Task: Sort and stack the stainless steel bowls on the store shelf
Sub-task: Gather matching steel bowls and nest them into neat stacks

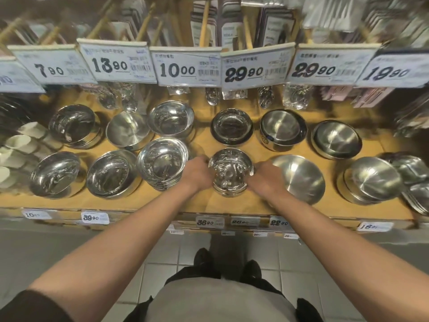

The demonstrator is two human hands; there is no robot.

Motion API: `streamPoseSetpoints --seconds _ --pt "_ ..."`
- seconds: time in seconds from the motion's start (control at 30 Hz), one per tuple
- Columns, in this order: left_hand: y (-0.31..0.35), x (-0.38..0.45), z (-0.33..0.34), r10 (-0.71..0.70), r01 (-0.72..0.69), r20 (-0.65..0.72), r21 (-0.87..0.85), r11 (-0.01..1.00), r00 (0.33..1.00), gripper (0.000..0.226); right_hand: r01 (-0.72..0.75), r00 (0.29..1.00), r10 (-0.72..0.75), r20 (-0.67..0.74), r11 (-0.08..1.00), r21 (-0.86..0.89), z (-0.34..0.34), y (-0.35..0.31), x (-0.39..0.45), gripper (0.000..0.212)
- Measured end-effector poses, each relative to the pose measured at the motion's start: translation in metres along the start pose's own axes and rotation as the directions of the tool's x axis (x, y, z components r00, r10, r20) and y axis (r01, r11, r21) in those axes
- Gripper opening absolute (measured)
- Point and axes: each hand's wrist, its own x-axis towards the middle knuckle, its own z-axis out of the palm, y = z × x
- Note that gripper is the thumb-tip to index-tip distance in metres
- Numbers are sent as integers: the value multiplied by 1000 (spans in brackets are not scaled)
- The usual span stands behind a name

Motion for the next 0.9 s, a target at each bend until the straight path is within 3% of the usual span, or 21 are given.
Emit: streamPoseSetpoints --seconds 0.2,0.3,0.43,0.57,0.6,0.67,0.83,0.9 --pt "1 -8 2 -37 41 33 -138 990 999 37 46 999 -46 4 999 -13 -2 6 0 29" --pt "2 -14 3 -29 32 26 -108 994 999 38 87 996 -87 22 996 -22 -6 7 -1 29" --pt "3 -19 2 -34 34 14 -55 998 999 42 98 993 -96 68 995 -26 -11 8 -2 11" --pt "11 -26 -4 -8 10 -68 32 999 998 43 136 987 -142 78 988 76 -31 16 -6 27" --pt "15 -27 -6 6 -1 -97 47 999 995 46 127 988 -136 70 984 123 -40 19 -6 23" --pt "23 -27 -13 42 -33 -154 61 998 987 46 83 995 -89 43 987 139 -59 26 -4 35" --pt "45 -13 -18 65 -93 -236 -113 989 970 11 69 995 -54 -81 979 194 -100 49 15 21" --pt "55 -4 -19 39 -92 -244 -209 973 969 14 50 995 -31 -92 977 209 -108 56 28 19"
